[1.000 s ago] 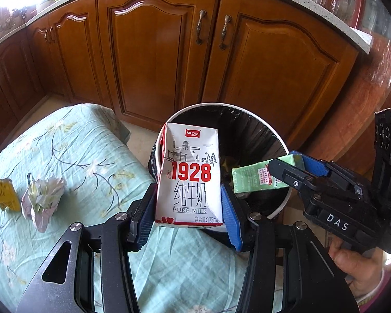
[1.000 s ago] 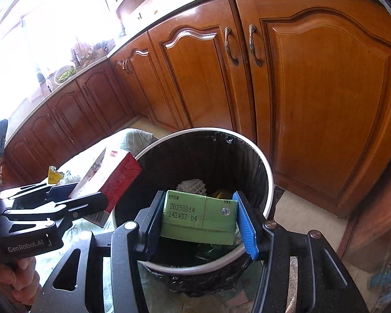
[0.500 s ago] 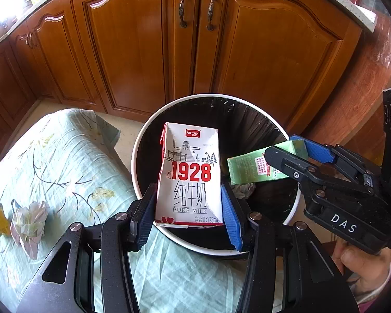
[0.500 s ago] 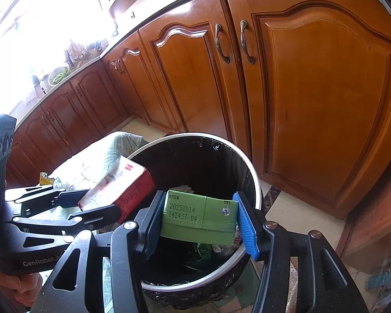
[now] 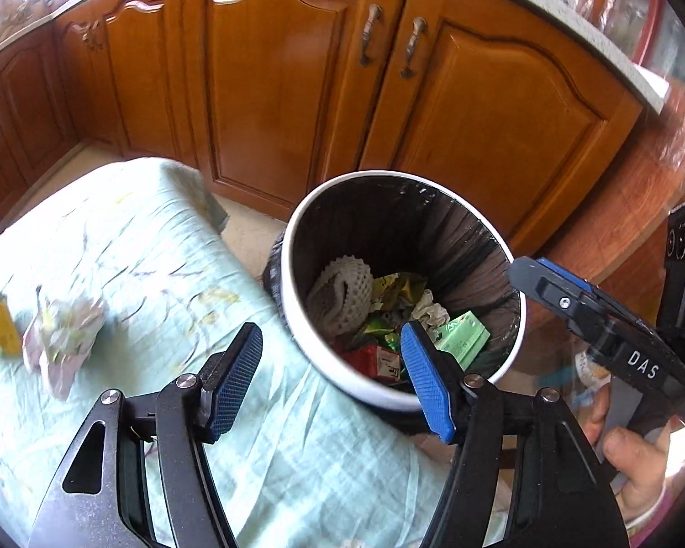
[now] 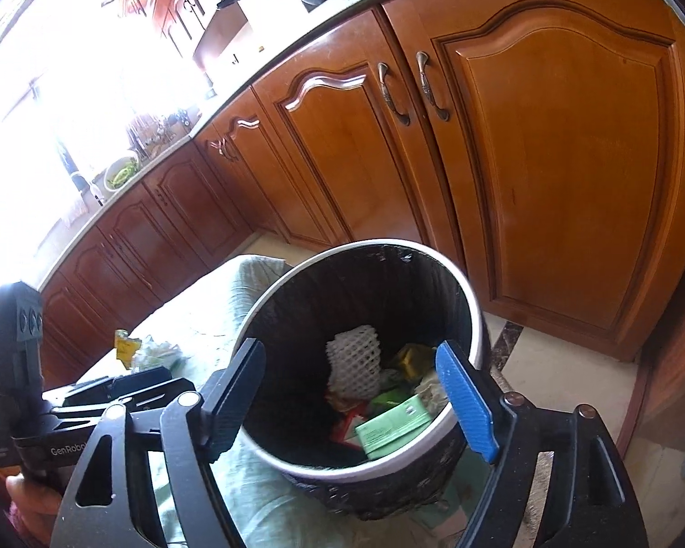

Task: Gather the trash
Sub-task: 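Move both open tools back over the yellow bag and crumpled paper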

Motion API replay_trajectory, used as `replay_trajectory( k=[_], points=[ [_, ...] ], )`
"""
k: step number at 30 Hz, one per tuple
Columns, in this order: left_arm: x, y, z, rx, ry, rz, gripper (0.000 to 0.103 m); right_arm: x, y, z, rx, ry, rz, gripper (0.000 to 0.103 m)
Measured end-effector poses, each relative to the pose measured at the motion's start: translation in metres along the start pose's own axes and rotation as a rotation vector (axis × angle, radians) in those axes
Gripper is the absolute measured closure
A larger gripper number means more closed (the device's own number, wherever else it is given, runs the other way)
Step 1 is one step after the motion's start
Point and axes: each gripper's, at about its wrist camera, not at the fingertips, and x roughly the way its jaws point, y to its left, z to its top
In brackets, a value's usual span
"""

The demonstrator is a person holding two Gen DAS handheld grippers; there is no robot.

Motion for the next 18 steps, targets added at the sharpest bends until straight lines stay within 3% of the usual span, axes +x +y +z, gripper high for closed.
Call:
replay_trajectory(
  k=[5,12,14,18],
  points=[
    [-0.031,0.031,-0.029,-0.094,-0.056,0.005,0.039,-0.006,0.019,-0.014,0.033,0.004,0.076,0.015],
    [-0.070,0.087,-0.075,-0.230,-0.102,0.055,0.037,0.005,0.070,-0.036,-0.017,0.093,0.183,0.009],
    [-0.080,0.104,-0.087,-0.269,-0.111,0.066,0.037,0.010,0.087,-0.043,-0.043,0.135,0.178,0.003],
    [-0.098,0.135,-0.108,-0.328,-0.125,0.091,0.037,0.021,0.121,-0.053,-0.115,0.180,0.137,0.003]
  ],
)
